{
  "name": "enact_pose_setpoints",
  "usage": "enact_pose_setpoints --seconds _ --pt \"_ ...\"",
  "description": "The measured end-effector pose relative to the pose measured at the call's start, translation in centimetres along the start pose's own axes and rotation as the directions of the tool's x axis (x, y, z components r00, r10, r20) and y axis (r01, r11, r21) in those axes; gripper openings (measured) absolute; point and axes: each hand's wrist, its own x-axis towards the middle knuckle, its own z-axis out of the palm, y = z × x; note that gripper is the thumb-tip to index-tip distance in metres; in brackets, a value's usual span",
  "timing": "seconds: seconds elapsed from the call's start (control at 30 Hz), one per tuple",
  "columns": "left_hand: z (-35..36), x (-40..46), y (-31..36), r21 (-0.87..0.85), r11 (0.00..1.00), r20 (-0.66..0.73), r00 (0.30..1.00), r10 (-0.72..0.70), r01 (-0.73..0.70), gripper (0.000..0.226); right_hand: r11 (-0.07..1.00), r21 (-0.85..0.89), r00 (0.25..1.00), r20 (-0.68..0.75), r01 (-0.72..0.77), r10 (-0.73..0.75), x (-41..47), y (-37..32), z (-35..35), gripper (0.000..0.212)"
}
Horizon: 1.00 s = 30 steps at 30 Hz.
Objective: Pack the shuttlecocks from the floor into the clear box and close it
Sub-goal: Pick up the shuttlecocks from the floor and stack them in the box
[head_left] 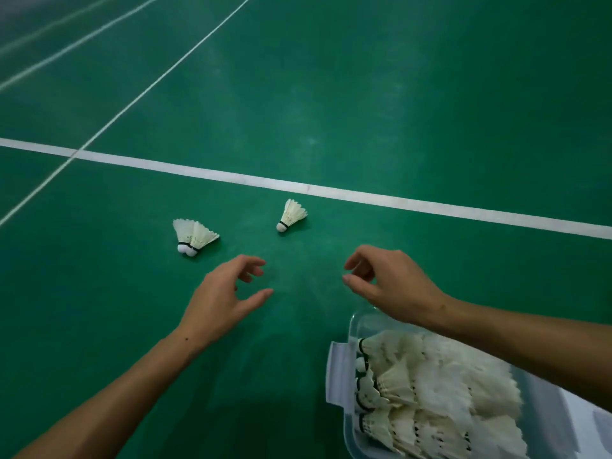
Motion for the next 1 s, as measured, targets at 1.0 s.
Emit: enact_pose_setpoints --seconds 1.0 --pt "-7.2 16.4 -13.6 0.465 0.884 0.298 0.931 -0.212 0.052 0.020 0.998 0.050 0.999 -0.028 -0.037 0.039 20.7 1.4 9.9 0.020"
